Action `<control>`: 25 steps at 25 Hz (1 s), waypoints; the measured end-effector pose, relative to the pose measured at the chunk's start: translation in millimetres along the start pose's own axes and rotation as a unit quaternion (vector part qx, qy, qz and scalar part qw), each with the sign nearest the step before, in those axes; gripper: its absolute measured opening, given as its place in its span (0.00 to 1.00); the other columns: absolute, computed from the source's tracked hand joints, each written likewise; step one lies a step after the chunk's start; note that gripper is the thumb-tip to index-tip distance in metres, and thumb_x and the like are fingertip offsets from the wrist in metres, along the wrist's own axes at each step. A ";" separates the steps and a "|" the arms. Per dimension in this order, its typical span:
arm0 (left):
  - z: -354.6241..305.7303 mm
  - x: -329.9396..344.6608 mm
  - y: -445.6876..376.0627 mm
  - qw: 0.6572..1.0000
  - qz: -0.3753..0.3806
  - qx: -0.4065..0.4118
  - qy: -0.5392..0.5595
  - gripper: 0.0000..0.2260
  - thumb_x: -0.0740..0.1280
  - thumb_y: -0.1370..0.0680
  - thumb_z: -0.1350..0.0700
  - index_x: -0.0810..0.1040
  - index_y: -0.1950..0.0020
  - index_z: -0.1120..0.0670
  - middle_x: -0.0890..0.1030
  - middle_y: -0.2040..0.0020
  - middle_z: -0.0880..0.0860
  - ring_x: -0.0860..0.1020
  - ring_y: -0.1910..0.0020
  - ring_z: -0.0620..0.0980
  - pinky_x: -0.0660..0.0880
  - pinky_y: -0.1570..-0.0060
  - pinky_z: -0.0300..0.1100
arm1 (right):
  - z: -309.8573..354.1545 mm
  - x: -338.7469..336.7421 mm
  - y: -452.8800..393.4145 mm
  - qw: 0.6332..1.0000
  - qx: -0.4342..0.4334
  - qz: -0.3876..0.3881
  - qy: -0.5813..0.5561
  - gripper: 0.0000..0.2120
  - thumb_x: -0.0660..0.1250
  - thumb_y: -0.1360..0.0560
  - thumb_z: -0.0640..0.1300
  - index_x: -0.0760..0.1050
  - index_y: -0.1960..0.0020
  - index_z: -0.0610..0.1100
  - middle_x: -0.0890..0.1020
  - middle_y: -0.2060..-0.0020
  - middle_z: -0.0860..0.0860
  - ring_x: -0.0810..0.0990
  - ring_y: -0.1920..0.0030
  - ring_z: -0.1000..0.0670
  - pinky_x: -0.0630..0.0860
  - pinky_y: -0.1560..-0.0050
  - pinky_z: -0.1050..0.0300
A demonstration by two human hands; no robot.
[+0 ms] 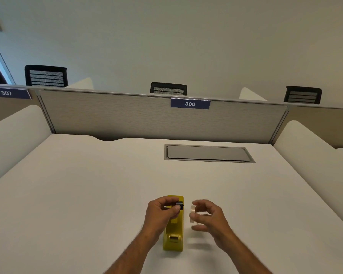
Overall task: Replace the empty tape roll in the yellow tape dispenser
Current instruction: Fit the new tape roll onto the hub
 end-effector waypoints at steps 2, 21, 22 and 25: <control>-3.5 3.8 1.5 1.000 0.015 0.008 -0.001 0.10 0.75 0.28 0.63 0.86 0.50 0.50 0.86 0.53 0.49 0.84 0.53 0.49 0.83 0.55 0.44 | 10.2 10.6 -0.2 0.998 -0.017 0.030 -0.055 0.22 0.82 0.40 0.43 0.83 0.46 0.48 0.81 0.46 0.41 0.87 0.53 0.42 0.84 0.56 0.48; -21.2 6.0 2.6 0.995 0.021 0.056 -0.080 0.13 0.77 0.31 0.60 0.86 0.50 0.47 0.87 0.55 0.46 0.85 0.54 0.45 0.82 0.47 0.49 | 31.5 29.6 -3.1 0.984 -0.063 0.115 -0.119 0.26 0.78 0.34 0.37 0.79 0.37 0.42 0.86 0.46 0.40 0.85 0.45 0.39 0.84 0.46 0.49; -22.4 5.3 2.5 0.993 0.017 0.062 -0.096 0.13 0.78 0.31 0.60 0.86 0.51 0.45 0.87 0.55 0.45 0.85 0.54 0.44 0.82 0.47 0.48 | 32.2 30.4 -2.9 0.984 -0.066 0.121 -0.113 0.25 0.78 0.34 0.38 0.79 0.37 0.42 0.86 0.47 0.40 0.85 0.45 0.40 0.84 0.47 0.50; -26.3 4.4 3.5 0.984 0.005 0.087 -0.153 0.15 0.78 0.32 0.57 0.84 0.53 0.38 0.86 0.57 0.41 0.84 0.55 0.40 0.81 0.47 0.43 | 33.7 31.9 -2.5 0.985 -0.072 0.127 -0.095 0.25 0.77 0.33 0.38 0.79 0.37 0.42 0.86 0.47 0.42 0.85 0.44 0.41 0.83 0.49 0.53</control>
Point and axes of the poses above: each hand's wrist, its own y-axis away from the middle knuckle, its own x-axis out of the palm, z = x × y, the point moved 10 cm from there along -y, towards the middle knuckle
